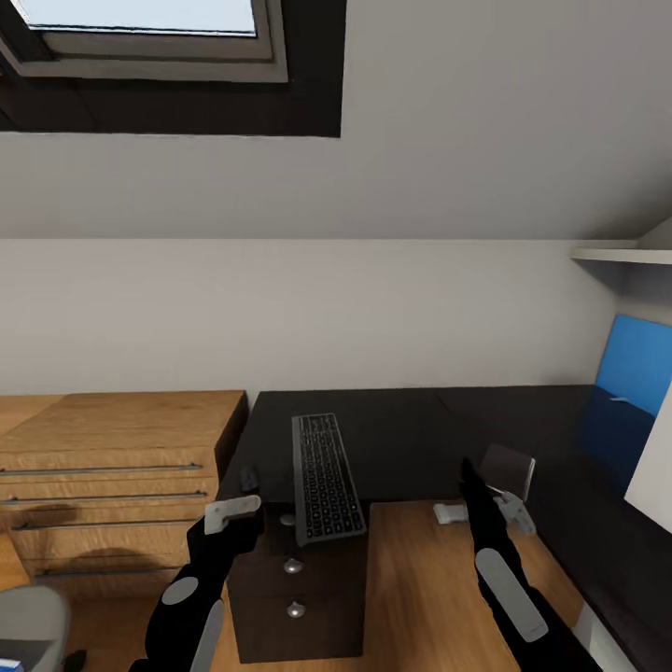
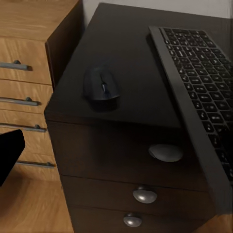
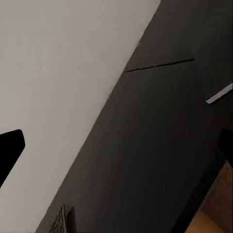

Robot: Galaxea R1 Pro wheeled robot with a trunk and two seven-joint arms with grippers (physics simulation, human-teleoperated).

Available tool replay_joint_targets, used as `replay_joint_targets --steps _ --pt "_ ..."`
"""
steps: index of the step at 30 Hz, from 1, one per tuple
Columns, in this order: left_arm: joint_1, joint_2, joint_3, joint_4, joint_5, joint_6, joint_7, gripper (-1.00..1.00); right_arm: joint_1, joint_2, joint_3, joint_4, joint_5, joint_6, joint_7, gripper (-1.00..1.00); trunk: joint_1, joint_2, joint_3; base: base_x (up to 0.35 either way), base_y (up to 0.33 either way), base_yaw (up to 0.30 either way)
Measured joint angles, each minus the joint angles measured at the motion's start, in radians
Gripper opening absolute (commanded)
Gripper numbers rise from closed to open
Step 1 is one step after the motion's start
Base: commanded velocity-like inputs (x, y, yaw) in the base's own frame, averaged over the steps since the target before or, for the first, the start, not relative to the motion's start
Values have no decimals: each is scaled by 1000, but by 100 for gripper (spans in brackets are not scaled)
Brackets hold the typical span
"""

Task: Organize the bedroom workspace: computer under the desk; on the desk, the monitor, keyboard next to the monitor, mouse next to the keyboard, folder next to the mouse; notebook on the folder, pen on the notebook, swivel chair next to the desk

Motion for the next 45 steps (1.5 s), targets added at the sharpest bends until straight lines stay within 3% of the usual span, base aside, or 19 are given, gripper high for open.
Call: replay_joint_targets --steps 3,6,9,11,14,15,19,20,22,28,31,36,39,41,45 --pt "0 0 -1 1 0 0 0 100 0 -24 3 -40 85 7 -87 100 0 0 0 265 -201 0" --pt "0 0 -1 1 0 0 0 100 0 -30 2 -50 127 33 -139 100 0 0 0 194 -148 0" --pt "0 0 -1 1 0 0 0 100 0 -32 2 -67 198 91 -216 100 0 0 0 68 -52 0" --pt "0 0 -2 1 0 1 0 100 0 -32 2 -95 282 138 -278 100 0 0 0 26 -20 0" --pt "0 0 -2 2 0 1 0 100 0 -32 1 -110 359 175 -323 100 0 0 0 14 -11 0" --pt "0 -1 -3 2 0 1 0 100 0 -32 1 -115 410 201 -351 100 0 0 0 8 -6 0" --pt "0 -1 -5 3 -1 1 0 100 -2 -30 0 -120 532 273 -418 100 1 0 0 3 -2 0" --pt "0 -2 -13 6 -1 1 0 100 -4 -28 0 -114 597 304 -457 100 1 0 0 1 -1 0" --pt "0 -2 -23 7 -1 1 0 100 -6 -28 0 -108 631 318 -475 100 1 0 0 0 0 0" --pt "0 -2 -35 12 -1 1 0 100 -20 -32 -2 -79 653 324 -481 100 1 0 0 0 0 0" --pt "0 -2 -73 22 -1 1 0 100 -30 -33 -3 -64 656 321 -481 100 0 0 0 9 -9 0" --pt "0 0 -94 25 -1 1 0 100 -33 -34 -7 -61 649 349 -485 100 0 0 0 101 -93 0" --pt "0 0 -96 26 -3 1 0 100 -34 -35 -16 -125 644 538 -494 100 0 0 0 33 -30 0" --pt "0 0 -97 26 -3 1 0 100 -34 -35 -27 -160 645 600 -500 100 0 0 0 15 -14 0" --pt "0 0 -97 26 -4 1 0 100 -29 -36 -95 -282 647 694 -514 100 0 0 0 6 -6 0"
